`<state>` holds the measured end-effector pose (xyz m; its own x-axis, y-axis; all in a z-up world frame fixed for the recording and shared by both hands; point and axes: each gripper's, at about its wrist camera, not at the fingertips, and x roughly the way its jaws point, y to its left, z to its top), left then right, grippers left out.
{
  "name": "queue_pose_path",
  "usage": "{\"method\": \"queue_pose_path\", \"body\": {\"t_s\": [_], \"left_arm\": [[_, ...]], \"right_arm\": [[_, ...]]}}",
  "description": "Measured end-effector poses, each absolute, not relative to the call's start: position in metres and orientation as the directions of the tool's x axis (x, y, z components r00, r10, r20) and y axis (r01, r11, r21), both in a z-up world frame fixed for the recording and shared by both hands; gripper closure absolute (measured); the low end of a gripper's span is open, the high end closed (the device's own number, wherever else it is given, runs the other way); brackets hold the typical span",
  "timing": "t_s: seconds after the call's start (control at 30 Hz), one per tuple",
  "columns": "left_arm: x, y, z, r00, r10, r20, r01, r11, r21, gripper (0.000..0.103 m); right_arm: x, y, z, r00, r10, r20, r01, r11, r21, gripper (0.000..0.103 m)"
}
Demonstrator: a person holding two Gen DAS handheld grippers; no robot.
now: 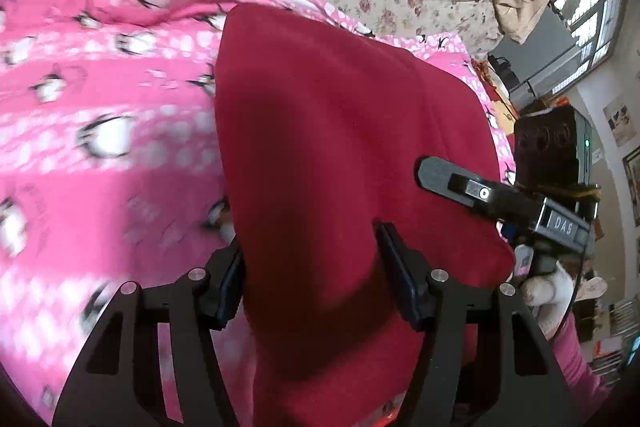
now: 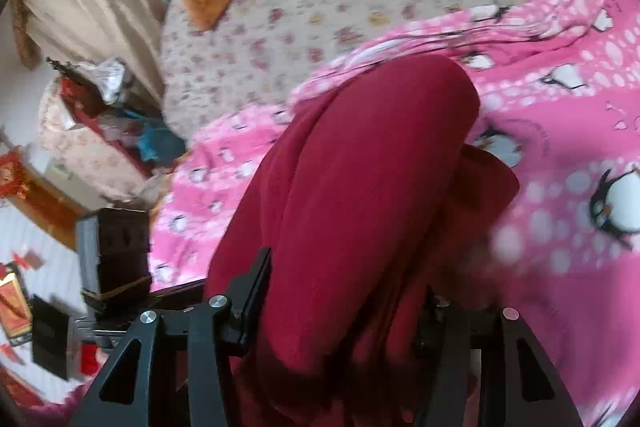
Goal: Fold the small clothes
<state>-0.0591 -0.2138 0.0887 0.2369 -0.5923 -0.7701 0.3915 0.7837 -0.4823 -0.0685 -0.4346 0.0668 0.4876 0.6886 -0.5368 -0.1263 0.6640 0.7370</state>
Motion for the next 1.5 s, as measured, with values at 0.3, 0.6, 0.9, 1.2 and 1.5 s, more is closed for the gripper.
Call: {"method": "queue_pose_path", "body": {"t_s": [0.3, 0.6, 0.9, 1.2, 1.5], "left_arm": [[-0.110, -0.145, 0.074, 0.316, -0.401, -0.860, 0.270, 0.907, -0.324, 0.041], [-0.143, -0.142, 0.088, 0.484, -0.318, -0.815, 0.277, 0.940, -0.202, 0.038], [-0.159, -0.155, 0.096, 0.554, -0.258, -0.792, 0.262, 0.956, -0.129, 0.038], [-0.171, -0.156, 0.110, 0.620, -0.234, -0.749, 0.255, 0.963, -0.089, 0.038], [-0.180, -0.157, 0.129, 0.686, -0.205, -0.698, 0.238, 0.970, -0.051, 0.038]], "right_arm": [[-0.089, -0.357, 0.062, 0.383, 0.583, -0.717, -0.175, 0.808, 0.563, 0.046], [-0.146, -0.349, 0.114, 0.512, 0.357, -0.782, -0.253, 0.932, 0.259, 0.044], [-0.183, -0.298, 0.103, 0.515, 0.323, -0.794, -0.414, 0.905, 0.099, 0.051], [-0.185, -0.322, 0.091, 0.508, 0.328, -0.796, -0.316, 0.931, 0.182, 0.051], [-0.216, -0.311, 0.162, 0.708, 0.275, -0.650, -0.294, 0.952, 0.083, 0.026]]}}
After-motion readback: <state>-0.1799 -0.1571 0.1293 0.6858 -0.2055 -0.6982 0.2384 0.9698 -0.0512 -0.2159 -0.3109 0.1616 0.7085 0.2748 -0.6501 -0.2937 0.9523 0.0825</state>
